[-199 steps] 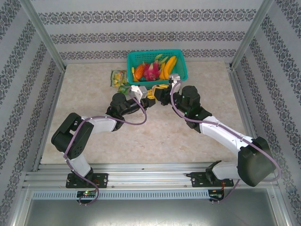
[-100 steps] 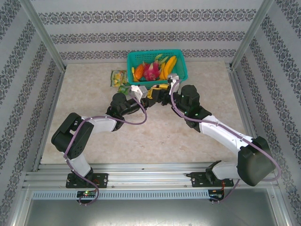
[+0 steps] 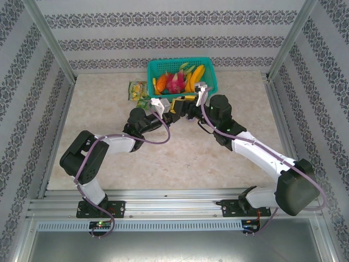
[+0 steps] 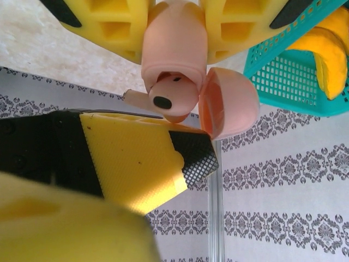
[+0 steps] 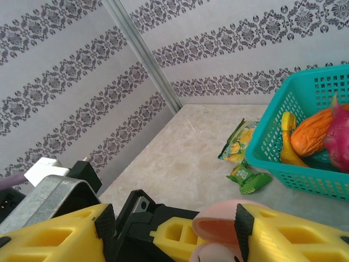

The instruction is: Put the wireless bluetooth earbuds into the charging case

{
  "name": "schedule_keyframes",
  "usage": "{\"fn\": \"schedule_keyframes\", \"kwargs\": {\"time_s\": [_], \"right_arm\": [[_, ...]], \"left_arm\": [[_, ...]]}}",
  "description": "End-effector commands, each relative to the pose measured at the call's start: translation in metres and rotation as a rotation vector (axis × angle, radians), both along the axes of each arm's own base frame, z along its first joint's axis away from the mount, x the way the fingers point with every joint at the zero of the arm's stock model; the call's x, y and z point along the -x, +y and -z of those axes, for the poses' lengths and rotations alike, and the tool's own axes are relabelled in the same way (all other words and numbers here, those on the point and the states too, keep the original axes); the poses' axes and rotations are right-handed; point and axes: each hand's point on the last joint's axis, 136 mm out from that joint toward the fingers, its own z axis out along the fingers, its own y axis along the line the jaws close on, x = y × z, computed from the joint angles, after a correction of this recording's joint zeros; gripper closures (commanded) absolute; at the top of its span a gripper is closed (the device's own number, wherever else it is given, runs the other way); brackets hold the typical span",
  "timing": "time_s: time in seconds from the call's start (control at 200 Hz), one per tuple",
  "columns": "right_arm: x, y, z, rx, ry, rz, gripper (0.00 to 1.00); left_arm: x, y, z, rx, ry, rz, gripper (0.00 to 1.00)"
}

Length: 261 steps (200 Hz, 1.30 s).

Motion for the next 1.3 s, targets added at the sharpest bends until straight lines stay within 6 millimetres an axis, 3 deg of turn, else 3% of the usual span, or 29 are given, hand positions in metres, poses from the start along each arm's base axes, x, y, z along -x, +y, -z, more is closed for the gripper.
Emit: {"fn": "schedule_keyframes", "kwargs": {"time_s": [0.0,0.235,0.48,0.819,1.299], "right_arm": [[0.003,-0.006,-0.033,-0.057,-0.039,0.001,0.36],[0.003,-0.029,-0.040,-0.049,-0.001,0.044,0.36],[0.016,-0.053,-0.007,0.063,0.143,0.083,0.38],[0.039,-0.054,0.052,0.278,0.269,0.022,0.48],[0.045,-0.030,0.095,0.514,0.285,-0.039,0.57]], "left_arm": [[0.007,-0.009,-0.023,0.052,-0.068,0.038,1.00],[0.010,-0.009,-0.013,0.031,-0.051,0.044,1.00],[0.017,-0.009,0.010,-0.017,-0.050,0.065,1.00],[0.028,-0.014,0.064,-0.088,0.069,0.135,1.00],[0.048,-0.019,0.099,-0.109,0.173,0.217,1.00]]}}
